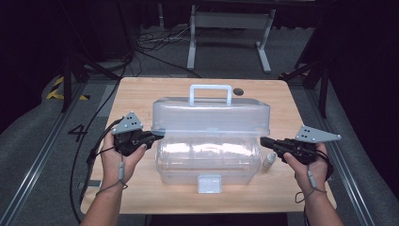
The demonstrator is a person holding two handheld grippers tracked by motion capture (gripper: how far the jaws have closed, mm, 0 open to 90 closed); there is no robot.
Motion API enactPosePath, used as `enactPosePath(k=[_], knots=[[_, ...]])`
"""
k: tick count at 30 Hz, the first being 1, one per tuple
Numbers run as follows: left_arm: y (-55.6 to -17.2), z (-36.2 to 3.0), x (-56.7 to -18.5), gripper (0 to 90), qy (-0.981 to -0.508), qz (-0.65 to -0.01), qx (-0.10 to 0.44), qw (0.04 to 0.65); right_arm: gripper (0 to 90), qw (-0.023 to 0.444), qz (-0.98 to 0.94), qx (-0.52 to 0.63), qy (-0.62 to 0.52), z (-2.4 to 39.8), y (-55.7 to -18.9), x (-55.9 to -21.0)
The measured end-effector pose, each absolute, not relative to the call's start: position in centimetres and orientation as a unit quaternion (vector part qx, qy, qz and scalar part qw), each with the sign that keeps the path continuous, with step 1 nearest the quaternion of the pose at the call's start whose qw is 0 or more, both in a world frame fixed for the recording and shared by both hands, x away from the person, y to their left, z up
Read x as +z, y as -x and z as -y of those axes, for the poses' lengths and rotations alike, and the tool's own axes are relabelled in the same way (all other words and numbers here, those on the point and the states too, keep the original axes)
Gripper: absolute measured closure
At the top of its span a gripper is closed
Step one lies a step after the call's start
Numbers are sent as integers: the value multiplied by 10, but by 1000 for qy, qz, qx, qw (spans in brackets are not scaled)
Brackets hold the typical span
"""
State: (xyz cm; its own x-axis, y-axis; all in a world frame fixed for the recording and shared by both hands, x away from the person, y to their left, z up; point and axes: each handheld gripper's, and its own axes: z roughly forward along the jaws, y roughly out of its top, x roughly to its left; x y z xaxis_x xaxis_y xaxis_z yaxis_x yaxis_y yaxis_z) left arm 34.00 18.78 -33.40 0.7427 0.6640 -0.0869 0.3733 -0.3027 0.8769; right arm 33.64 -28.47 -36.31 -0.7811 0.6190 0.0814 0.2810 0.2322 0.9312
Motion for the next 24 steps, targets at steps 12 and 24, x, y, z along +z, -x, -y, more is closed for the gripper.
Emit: enactPosePath(k=[12, 24], knots=[[-349, -185, -325, 900, -787, -338, 162, 490, 900, 166, -760, 546, -310, 299, -329, -362], [-353, -183, -321, 900, -780, -346, 179, 489, 900, 179, -760, 541, -313, 299, -330, -360]])
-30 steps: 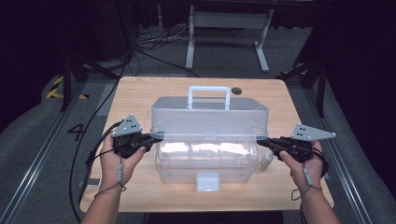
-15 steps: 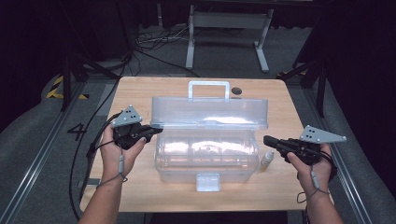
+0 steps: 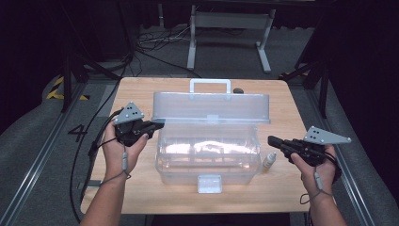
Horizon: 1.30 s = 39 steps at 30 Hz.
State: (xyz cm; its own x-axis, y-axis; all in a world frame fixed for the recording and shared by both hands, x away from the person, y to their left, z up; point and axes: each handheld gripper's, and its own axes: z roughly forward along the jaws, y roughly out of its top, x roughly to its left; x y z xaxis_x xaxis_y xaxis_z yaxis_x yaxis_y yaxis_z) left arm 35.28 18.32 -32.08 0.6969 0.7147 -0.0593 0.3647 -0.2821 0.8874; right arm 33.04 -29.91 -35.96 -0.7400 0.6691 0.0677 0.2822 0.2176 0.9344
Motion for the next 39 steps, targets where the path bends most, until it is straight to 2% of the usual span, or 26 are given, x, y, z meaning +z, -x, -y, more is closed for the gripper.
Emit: enactPosePath(k=[9, 16, 22, 27, 39], knots=[[-359, -184, -316, 900, -780, -353, 169, 488, 827, 199, -765, 527, -313, 297, -338, -348], [-368, -183, -310, 900, -779, -357, 162, 489, 688, 217, -756, 525, -324, 292, -345, -337], [-372, -184, -309, 900, -779, -351, 163, 493, 636, 230, -751, 517, -339, 289, -349, -331], [-373, -185, -309, 900, -780, -347, 161, 495, 550, 244, -736, 522, -357, 288, -352, -324], [-377, -185, -308, 900, -780, -347, 164, 494, 485, 261, -728, 520, -362, 281, -364, -316]])
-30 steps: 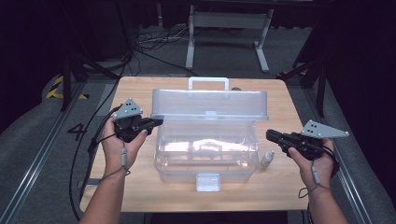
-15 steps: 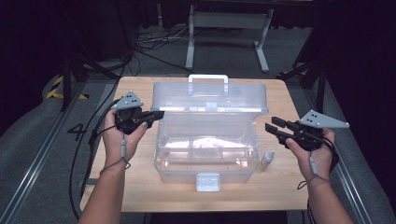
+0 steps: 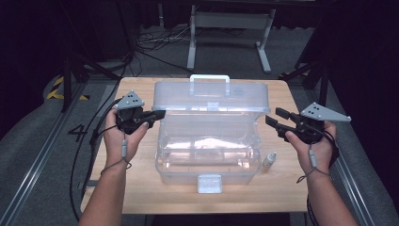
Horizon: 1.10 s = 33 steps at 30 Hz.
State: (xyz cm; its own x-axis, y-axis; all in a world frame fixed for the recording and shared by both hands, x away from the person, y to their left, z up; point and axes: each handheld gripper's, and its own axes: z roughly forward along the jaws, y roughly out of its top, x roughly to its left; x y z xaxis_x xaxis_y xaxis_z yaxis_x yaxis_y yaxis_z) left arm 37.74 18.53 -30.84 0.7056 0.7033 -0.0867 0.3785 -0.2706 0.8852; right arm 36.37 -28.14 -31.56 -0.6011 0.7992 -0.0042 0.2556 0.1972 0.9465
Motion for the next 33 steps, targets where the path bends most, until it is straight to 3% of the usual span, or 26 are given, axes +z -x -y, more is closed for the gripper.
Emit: enactPosePath(k=[20, 33], knots=[[-383, -186, -308, 900, -775, -347, 160, 503, 475, 300, -710, 514, -377, 254, -382, -307], [-383, -186, -308, 900, -778, -345, 160, 500, 534, 318, -694, 520, -384, 245, -389, -308]])
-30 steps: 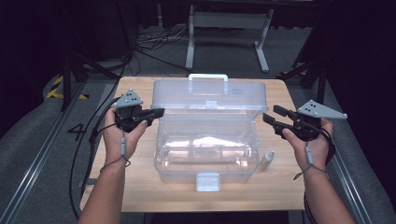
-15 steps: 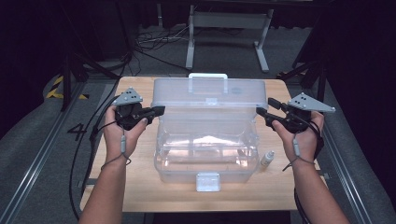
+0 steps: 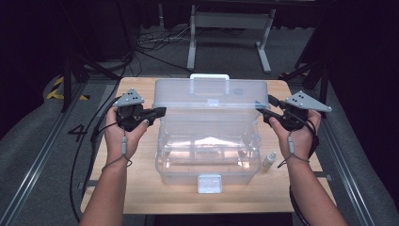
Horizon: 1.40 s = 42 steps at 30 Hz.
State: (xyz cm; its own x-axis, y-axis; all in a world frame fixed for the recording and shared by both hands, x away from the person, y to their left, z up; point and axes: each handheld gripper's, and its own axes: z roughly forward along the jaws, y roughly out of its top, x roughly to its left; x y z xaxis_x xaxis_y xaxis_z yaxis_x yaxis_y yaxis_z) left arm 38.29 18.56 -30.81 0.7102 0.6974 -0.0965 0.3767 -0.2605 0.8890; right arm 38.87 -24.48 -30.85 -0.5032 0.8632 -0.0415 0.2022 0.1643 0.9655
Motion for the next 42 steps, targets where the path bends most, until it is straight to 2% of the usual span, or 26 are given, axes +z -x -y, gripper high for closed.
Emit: enactPosePath(k=[4, 11, 18, 39, 42], knots=[[-382, -186, -308, 900, -778, -344, 161, 500, 591, 326, -696, 511, -384, 243, -389, -309], [-379, -191, -307, 894, -778, -342, 165, 500, 631, 342, -695, 509, -375, 244, -388, -308], [-374, -205, -305, 844, -792, -340, 137, 489, 728, 347, -702, 493, -381, 246, -388, -307], [-334, -217, -312, 794, -826, -309, 106, 459, 744, 326, -712, 476, -400, 245, -401, -297], [-333, -217, -318, 785, -840, -295, 78, 448, 743, 323, -712, 476, -401, 245, -402, -297]])
